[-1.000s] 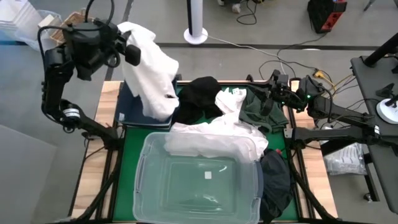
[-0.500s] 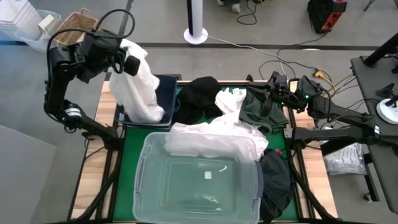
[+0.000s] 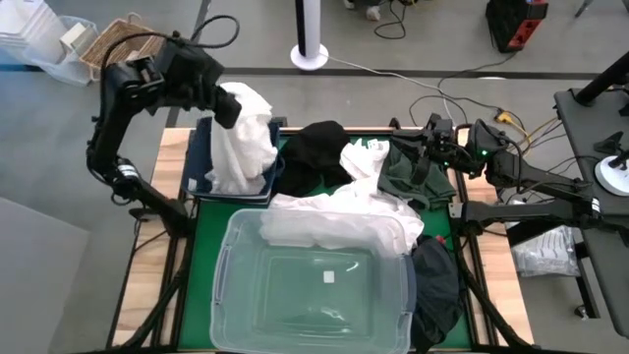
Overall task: Sort clothes
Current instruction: Put the white blouse into the blue laundry bin
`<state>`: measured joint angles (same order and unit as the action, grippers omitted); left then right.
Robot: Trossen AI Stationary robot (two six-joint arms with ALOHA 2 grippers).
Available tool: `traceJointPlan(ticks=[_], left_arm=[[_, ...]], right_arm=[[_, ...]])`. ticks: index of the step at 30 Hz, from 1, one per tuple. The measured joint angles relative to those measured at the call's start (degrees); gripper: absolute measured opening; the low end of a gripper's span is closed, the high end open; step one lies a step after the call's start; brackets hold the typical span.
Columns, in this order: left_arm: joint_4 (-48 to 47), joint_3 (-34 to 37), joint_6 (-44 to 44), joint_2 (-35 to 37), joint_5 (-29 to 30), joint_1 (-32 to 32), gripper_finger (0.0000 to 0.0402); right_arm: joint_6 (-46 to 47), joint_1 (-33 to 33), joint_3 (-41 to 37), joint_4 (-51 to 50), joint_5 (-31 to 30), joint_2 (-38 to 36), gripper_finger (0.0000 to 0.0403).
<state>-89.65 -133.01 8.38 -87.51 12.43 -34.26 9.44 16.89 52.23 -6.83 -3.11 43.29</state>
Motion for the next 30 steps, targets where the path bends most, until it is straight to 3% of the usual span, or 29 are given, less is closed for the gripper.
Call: traceJointPlan(ticks=[13, 30], left_arm=[[-0.24, 2.68, -4.81, 1.05, -10.25, -8.31, 0.0000], [-0.29, 29.17, -5.34, 5.24, -10.53, -10.57, 0.0000]], right_arm=[[1.17, -0.01, 0.00, -1.82, 0.02, 0.00, 0.0038], [1.10, 0.02, 0.00, -1.93, 0.02, 0.00, 0.0038]])
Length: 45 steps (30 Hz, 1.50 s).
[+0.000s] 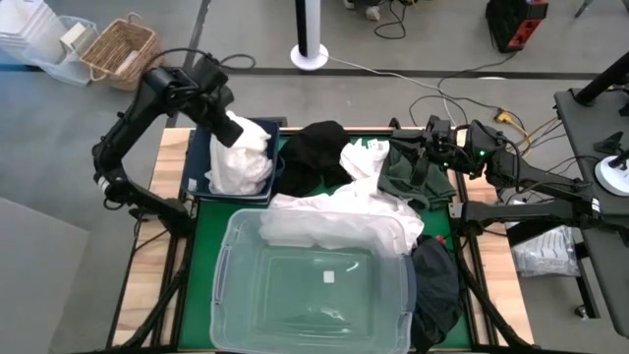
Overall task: Sort clothes
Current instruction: Put the white blouse into the blue laundry bin
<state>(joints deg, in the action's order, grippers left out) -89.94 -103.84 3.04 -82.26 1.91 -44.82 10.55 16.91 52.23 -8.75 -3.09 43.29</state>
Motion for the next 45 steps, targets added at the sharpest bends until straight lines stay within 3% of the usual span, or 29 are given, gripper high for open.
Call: traceJointPlan(ticks=[11, 17, 23, 27, 45], left_arm=[[-0.02, 11.62, -2.93, 0.58, 0.30, -3.28, 0.0000], [1.12, 16.05, -0.73, -0.45, 8.86, -4.25, 0.0000], [11.33, 17.63, 2.37, -1.66, 13.12, -4.19, 0.0000], [14.85, 17.63, 1.55, -2.82, 12.26, -4.19, 0.0000], [10.96, 19.21, -6.50, -7.71, 3.40, -4.19, 0.0000]], right_arm=[[-0.07, -0.01, 0.00, -0.04, -0.01, 0.00, 0.0038], [-0.10, -0.01, 0.00, -0.09, 0.00, 0.00, 0.0038], [-0.09, -0.02, 0.00, -0.13, -0.01, 0.00, 0.0038], [-0.07, -0.01, 0.00, -0.44, -0.01, 0.00, 0.0038], [-0.04, 0.00, 0.00, -0.57, -0.02, 0.00, 0.0038]])
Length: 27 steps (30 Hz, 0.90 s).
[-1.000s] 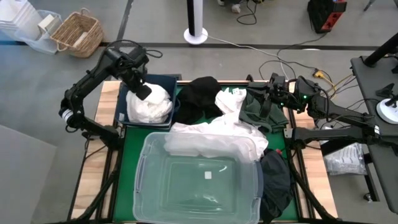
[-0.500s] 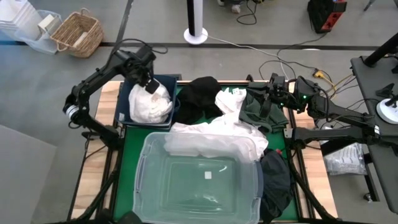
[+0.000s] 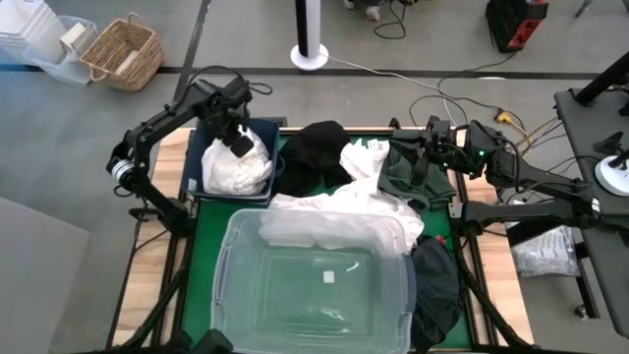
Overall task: Sort clothes
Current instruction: Put the white blouse into the blue laundry bin
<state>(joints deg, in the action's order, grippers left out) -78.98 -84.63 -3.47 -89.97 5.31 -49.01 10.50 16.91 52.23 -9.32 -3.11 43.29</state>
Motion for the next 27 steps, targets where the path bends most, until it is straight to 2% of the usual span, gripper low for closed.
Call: traceJointPlan(ticks=[7, 13, 16, 27], left_arm=[[-0.14, 4.34, -0.43, 0.02, -3.25, -0.01, 0.0000], [2.29, 8.78, -1.16, 0.47, -8.45, -0.02, 0.0000], [4.09, 9.70, -1.18, 1.09, -11.28, -0.02, 0.0000], [5.24, 9.85, -0.79, 1.09, -15.18, -0.02, 0.0000]], right_arm=[[0.04, -0.01, 0.00, -0.32, -0.01, 0.00, 0.0038], [0.04, 0.00, 0.00, -0.44, -0.02, 0.00, 0.0038], [0.04, 0.00, 0.00, -0.52, -0.04, 0.00, 0.0038], [0.57, -0.01, 0.00, -0.79, -0.07, 0.00, 0.0038]])
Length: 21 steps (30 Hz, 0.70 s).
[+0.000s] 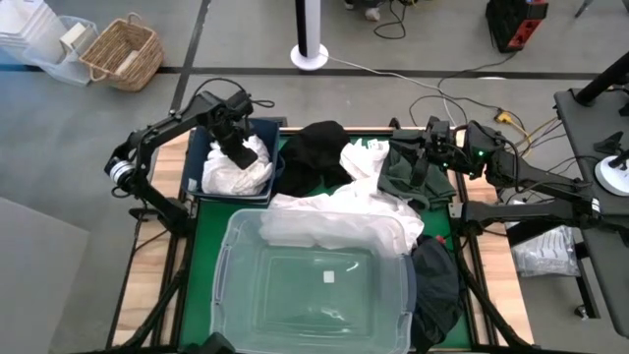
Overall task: Sort clothes
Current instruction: Put the white blouse into the blue laundry bin
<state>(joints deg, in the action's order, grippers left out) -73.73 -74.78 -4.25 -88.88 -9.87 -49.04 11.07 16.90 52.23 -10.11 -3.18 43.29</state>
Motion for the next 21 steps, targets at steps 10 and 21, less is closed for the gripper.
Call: traceJointPlan(ticks=[10, 21], left_arm=[[-0.15, 0.00, -0.24, 0.00, 0.11, 0.00, 0.0007], [-0.09, -0.07, -0.78, 0.00, 0.33, 0.00, 0.0016]], right_arm=[[0.51, -0.01, 0.00, 0.00, 0.00, 0.00, 0.0038], [0.52, 0.00, 0.00, -0.07, 0.00, 0.00, 0.0038]])
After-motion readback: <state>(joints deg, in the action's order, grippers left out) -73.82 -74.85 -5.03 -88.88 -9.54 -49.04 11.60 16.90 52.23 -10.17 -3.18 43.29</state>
